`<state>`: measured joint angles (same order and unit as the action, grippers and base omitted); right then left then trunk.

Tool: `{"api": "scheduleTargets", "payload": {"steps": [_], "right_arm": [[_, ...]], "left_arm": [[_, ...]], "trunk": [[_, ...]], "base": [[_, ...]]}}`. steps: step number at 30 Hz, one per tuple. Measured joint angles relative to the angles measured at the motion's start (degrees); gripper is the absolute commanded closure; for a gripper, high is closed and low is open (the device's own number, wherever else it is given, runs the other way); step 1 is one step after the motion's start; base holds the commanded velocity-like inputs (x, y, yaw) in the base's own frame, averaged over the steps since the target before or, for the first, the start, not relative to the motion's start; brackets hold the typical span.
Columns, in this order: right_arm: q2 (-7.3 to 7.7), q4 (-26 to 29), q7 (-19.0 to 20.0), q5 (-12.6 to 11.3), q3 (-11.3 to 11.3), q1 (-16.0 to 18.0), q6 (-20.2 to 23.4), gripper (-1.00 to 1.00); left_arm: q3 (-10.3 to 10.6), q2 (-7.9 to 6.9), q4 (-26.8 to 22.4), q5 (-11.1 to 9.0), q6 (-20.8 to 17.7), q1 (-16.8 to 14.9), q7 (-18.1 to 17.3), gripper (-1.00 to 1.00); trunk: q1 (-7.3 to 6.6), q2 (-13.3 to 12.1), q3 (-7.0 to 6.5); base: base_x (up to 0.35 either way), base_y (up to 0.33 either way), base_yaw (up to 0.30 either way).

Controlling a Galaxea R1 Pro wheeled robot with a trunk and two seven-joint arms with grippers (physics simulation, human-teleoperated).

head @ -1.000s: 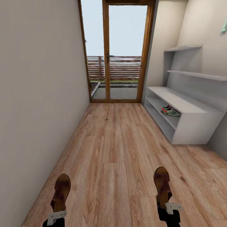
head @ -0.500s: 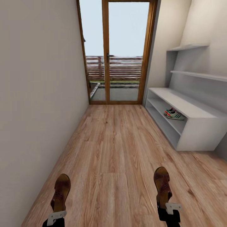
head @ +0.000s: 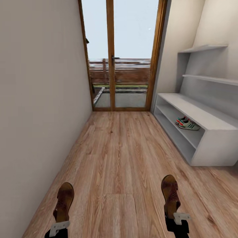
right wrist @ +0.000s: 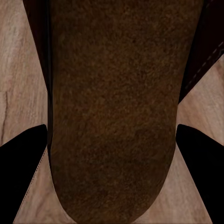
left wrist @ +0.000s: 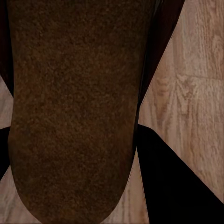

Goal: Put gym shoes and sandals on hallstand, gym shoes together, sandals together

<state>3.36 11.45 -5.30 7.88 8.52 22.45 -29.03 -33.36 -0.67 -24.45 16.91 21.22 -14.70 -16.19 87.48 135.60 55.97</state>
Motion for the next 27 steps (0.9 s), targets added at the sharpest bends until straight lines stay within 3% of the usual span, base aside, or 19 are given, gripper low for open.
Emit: {"api": "scheduleTargets", "payload": {"steps": [27], "right_arm": [[0.0,0.0,0.0,0.0,0.0,0.0,0.0,1.0]], "left_arm": [[-0.1,-0.07,0.0,0.0,0.0,0.0,0.0,1.0]], "trunk": [[0.0,0.0,0.0]], "base": [[0.34,0.0,0.0]]}}
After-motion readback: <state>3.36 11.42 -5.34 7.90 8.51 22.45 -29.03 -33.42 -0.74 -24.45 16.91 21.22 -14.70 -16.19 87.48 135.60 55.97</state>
